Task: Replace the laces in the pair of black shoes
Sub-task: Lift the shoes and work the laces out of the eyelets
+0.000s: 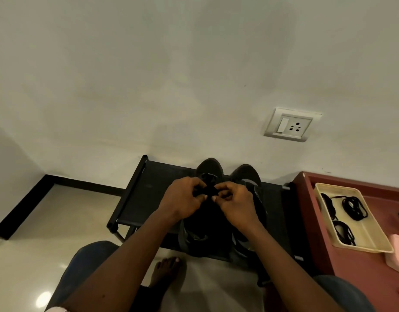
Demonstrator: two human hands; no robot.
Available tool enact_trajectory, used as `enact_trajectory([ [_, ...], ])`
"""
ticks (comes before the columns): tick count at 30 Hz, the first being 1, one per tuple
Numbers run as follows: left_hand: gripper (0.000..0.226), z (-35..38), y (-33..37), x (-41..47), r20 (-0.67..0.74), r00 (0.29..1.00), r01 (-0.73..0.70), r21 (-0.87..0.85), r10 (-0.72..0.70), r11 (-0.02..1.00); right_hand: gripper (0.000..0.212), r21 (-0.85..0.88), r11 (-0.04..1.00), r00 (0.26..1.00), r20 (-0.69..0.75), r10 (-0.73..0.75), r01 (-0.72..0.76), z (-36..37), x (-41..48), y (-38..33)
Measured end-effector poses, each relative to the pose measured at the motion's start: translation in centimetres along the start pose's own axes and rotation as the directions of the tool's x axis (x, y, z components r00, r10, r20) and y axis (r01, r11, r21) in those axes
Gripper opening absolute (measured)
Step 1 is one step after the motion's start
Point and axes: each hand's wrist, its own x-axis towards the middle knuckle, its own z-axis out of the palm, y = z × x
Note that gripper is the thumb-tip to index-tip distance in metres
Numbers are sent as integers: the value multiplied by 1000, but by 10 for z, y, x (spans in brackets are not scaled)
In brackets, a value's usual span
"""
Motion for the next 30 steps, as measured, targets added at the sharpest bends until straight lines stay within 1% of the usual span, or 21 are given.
enact_trajectory([
  [3,31,-2,-3,4,14,1000,-14,-7,14,1000,21,277,961,997,-78,7,15,-7,5,-9],
  [6,31,-4,-5,3,29,1000,-5,-30,6,1000,19,502,862,990,-142,5,68,-12,13,-17],
  [9,27,-4,-8,0,-3,1000,-12,-31,12,999,17,661,745,991,-137,4,88,-15,16,-20],
  [12,25,-4,-9,-1,-21,1000,-15,-24,14,1000,18,757,633,981,-191,-24,162,-25,21,-25],
  [15,22,-5,-8,2,-35,999,-11,9,11,1000,18,831,499,960,-279,-5,244,-46,30,-28],
  [17,21,-6,-7,5,-32,999,-11,29,12,1000,18,859,424,943,-331,31,288,-61,36,-26],
  [20,17,-7,-6,6,-25,1000,-17,40,18,999,20,864,374,903,-409,133,337,-78,42,-22],
  [22,15,-7,-6,5,-25,1000,-14,39,15,999,20,863,363,877,-439,194,352,-84,43,-17],
  [24,14,-7,-5,4,-32,999,-15,52,16,999,21,846,404,856,-462,230,348,-86,44,-12],
  [26,17,-6,-5,2,-39,999,-24,77,27,997,21,802,495,841,-491,228,334,-83,44,-6],
  [28,22,-4,-4,-1,-46,998,-44,103,49,994,20,726,598,817,-543,194,340,-80,44,-3],
  [30,26,-2,-1,-2,-60,995,-68,133,77,989,19,630,675,768,-623,146,383,-80,45,-1],
])
